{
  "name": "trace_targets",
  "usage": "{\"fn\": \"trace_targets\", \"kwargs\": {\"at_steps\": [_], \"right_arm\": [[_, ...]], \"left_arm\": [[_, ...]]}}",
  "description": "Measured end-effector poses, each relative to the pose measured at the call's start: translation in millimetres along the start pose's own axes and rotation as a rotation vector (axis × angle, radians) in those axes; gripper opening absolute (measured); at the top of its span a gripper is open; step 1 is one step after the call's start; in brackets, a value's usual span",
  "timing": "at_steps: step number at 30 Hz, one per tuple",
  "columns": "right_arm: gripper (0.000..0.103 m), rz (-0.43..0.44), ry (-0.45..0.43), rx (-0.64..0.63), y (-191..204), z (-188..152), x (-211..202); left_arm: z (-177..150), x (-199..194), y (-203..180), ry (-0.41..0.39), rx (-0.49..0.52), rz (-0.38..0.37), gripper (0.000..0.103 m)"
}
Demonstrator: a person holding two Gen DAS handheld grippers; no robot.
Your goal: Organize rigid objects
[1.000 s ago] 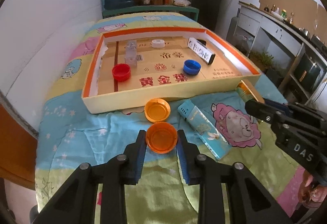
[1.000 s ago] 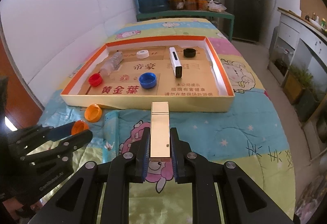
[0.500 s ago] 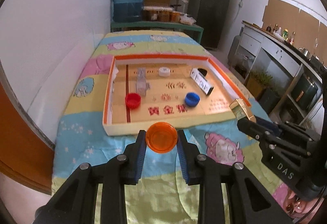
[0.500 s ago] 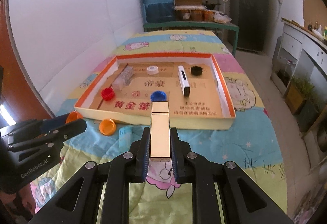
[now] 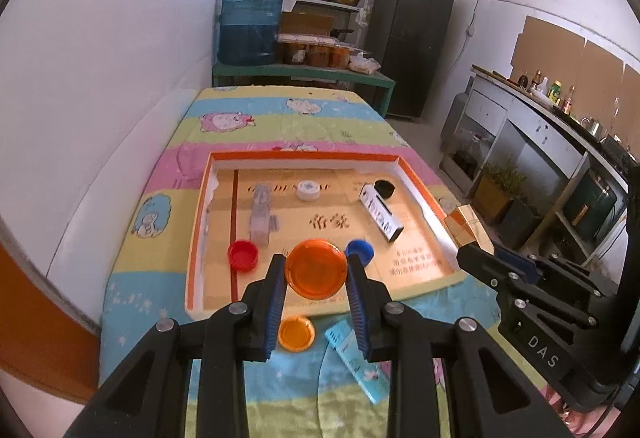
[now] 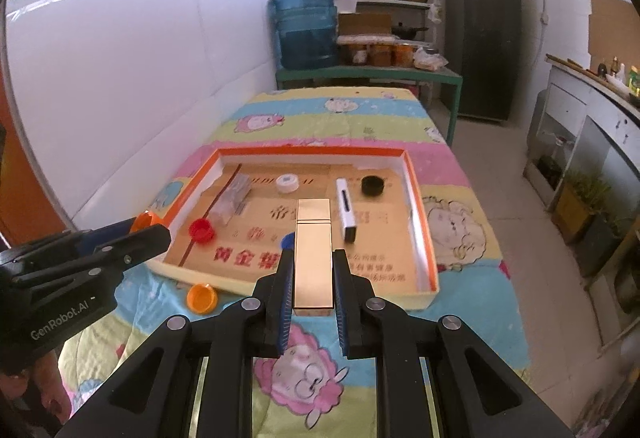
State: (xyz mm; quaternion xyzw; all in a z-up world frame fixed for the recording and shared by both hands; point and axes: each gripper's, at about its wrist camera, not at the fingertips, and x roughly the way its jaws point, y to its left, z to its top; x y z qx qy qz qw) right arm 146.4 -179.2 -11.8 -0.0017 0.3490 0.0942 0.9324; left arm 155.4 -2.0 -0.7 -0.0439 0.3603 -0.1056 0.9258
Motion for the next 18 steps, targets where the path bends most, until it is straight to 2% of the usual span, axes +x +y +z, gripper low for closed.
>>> {"fn": "trace_targets", "kwargs": {"at_steps": [18], "right_arm": [[0.018, -0.030, 0.008, 0.017, -28, 30, 33]], "left_arm": [[34, 42, -2, 0.003, -0.022, 0.016, 0.030]]}}
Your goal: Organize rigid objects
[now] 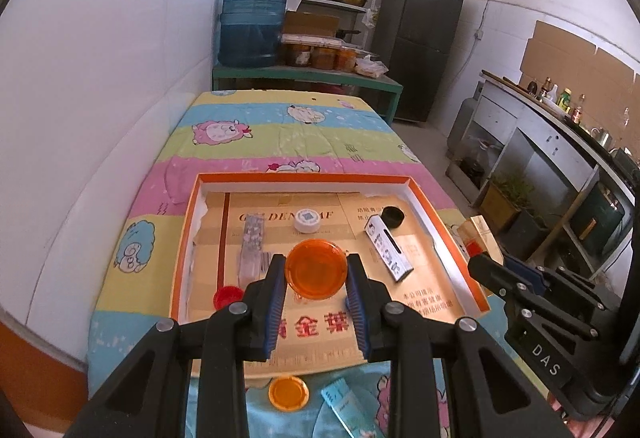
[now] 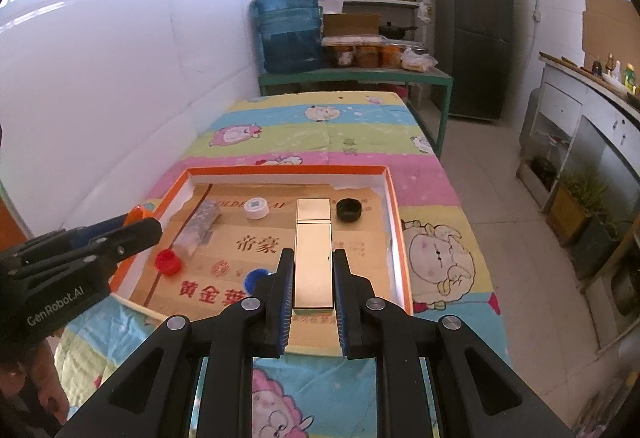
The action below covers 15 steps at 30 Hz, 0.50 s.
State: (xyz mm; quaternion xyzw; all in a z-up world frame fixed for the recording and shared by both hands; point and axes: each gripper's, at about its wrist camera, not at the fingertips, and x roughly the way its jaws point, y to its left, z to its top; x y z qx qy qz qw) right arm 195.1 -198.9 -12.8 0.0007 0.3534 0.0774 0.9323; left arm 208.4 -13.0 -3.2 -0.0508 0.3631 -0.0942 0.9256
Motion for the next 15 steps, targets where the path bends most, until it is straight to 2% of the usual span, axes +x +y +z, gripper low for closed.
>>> {"fn": "trace_targets", "kwargs": {"at_steps": [15], "right_arm": [[0.018, -0.011, 0.063, -0.006, -22, 13, 54]], "left_arm": [[18, 45, 2, 0.044, -0.003, 0.010, 0.030]]}}
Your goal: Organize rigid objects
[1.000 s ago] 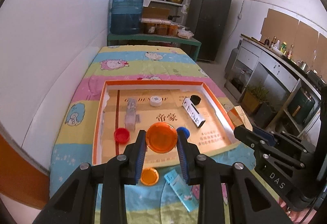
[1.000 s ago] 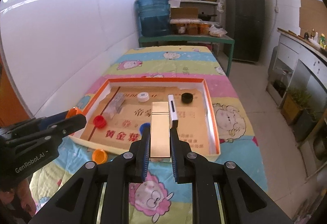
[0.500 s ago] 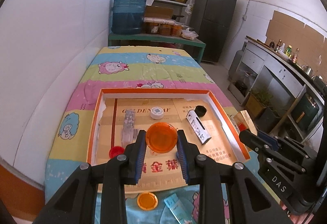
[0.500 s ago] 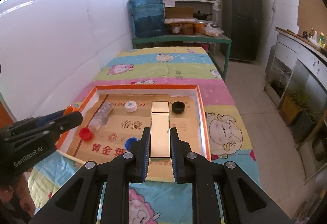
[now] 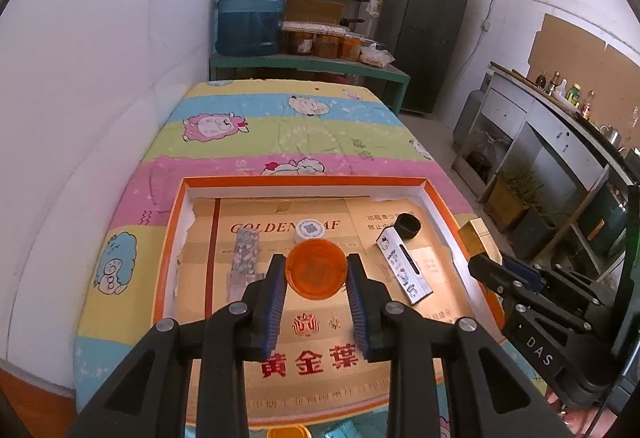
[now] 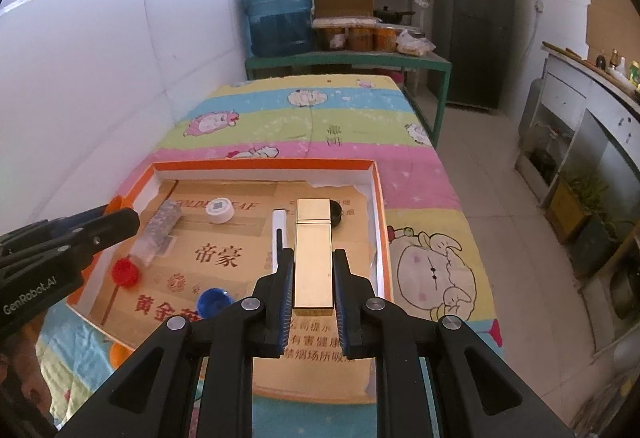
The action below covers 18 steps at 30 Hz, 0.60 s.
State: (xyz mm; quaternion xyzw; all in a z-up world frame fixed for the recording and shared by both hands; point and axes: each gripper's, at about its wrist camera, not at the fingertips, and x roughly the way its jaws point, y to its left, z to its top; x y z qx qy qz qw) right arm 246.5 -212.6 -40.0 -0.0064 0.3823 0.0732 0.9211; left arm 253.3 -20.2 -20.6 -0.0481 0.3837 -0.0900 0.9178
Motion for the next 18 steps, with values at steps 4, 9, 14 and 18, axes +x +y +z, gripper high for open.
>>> {"fn": "trace_targets", "kwargs": {"at_steps": [4, 9, 14, 18], "right_arm": [[0.018, 0.003, 0.014, 0.003, -3, 1, 11], [0.018, 0.007, 0.025, 0.012, -5, 2, 21], [0.018, 0.008, 0.041, 0.016, -8, 2, 32], [0.018, 0.010, 0.051, 0.018, -11, 3, 39]], "left_arm": [[1, 9, 0, 0.016, 0.000, 0.000, 0.030], [0, 23, -1, 0.036, 0.004, 0.007, 0.030], [0, 34, -1, 0.058, 0.006, 0.009, 0.030], [-1, 43, -1, 0.076, 0.003, 0.009, 0.030]]}}
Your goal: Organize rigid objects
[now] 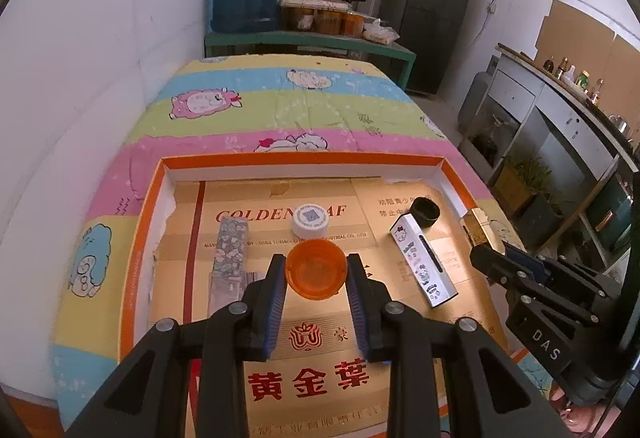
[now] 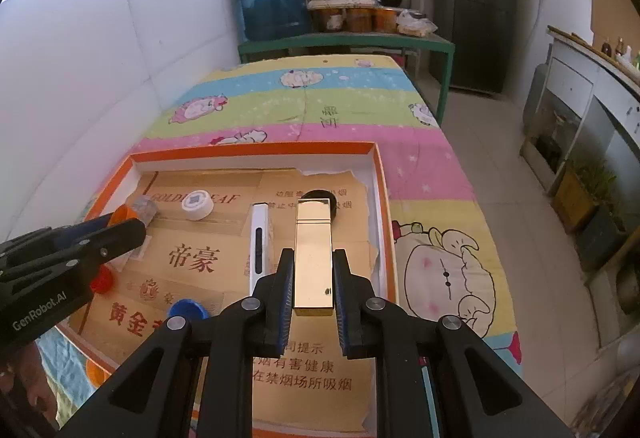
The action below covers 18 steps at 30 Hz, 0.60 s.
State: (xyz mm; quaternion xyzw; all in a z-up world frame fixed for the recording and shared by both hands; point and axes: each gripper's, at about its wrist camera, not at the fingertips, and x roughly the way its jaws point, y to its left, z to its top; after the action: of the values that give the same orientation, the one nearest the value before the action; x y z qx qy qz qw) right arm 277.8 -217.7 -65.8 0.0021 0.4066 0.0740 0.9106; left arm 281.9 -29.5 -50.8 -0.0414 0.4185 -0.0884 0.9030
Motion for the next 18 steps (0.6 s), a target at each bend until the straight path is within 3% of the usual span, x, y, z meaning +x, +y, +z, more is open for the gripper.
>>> {"fn": "trace_targets", "kwargs": {"at_steps": [18], "right_arm": [[0.018, 0.019, 0.024, -0.001, -3, -3, 17]], "left_arm": [[-2, 24, 0, 0.045, -0.003, 0.003, 0.030]]}}
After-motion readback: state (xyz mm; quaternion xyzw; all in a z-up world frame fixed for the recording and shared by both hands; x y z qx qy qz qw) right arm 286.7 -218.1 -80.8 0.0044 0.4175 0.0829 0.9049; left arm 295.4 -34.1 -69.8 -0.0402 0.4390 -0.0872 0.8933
